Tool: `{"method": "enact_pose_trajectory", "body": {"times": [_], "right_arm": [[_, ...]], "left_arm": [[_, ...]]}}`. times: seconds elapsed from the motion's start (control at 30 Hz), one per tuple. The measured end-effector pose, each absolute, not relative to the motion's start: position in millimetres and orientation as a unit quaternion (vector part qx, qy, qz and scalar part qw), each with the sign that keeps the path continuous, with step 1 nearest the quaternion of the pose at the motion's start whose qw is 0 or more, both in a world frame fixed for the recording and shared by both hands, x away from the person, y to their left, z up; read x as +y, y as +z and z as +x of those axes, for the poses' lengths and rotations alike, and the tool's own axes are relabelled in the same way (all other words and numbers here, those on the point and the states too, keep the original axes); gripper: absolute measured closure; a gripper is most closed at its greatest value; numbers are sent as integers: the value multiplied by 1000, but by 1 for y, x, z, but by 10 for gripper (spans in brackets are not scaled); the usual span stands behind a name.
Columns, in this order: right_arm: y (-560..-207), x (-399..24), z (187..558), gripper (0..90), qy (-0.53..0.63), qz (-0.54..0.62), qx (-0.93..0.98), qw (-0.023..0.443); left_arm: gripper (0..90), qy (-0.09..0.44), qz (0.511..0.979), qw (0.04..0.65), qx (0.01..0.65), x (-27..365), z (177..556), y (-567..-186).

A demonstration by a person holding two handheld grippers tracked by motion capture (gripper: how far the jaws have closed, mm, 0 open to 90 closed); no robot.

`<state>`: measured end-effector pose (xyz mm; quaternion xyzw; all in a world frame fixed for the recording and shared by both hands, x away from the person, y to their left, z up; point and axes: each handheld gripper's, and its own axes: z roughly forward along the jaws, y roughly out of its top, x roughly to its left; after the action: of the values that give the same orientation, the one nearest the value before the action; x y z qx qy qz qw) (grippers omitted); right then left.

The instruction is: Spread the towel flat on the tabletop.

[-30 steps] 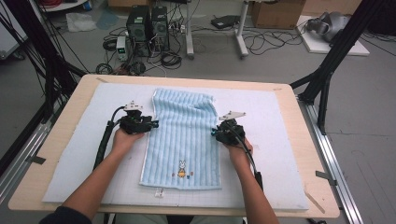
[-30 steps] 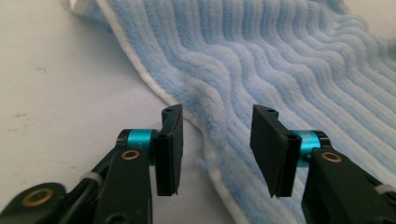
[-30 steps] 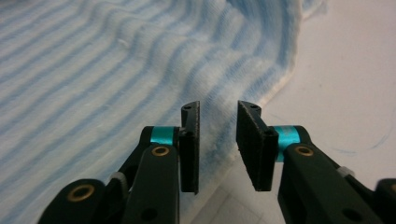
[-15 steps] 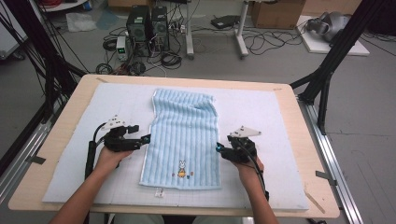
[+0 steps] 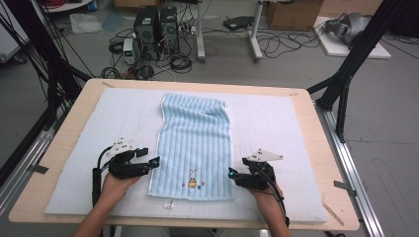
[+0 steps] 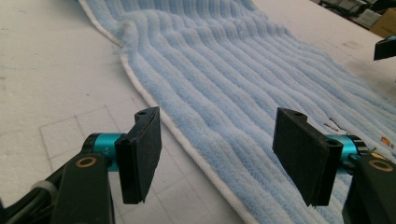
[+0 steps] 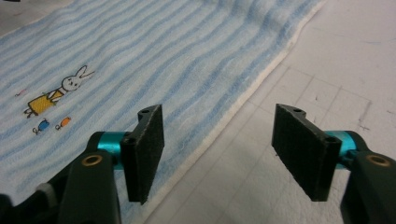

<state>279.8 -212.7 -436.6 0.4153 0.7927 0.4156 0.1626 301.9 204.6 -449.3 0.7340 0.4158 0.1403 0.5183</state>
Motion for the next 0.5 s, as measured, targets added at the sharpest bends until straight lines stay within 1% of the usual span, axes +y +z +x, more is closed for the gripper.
{"method": "enact_pose_trajectory", "body": {"times": [0.17,0.27,0.33,0.47,0.5], "right_arm": [[-438,-209,277,213,407,410,799,164],[-438,-207,274,157,403,413,801,158],[-438,-204,273,119,406,417,800,147],[-440,-201,269,125,388,415,809,148],[-442,-200,269,200,382,416,812,146]], "left_arm": [[320,133,726,528,421,207,299,-450],[310,129,731,521,422,205,298,-450],[299,122,731,518,427,205,295,-450],[299,118,731,515,432,210,287,-451],[305,117,733,512,433,211,286,-451]]}}
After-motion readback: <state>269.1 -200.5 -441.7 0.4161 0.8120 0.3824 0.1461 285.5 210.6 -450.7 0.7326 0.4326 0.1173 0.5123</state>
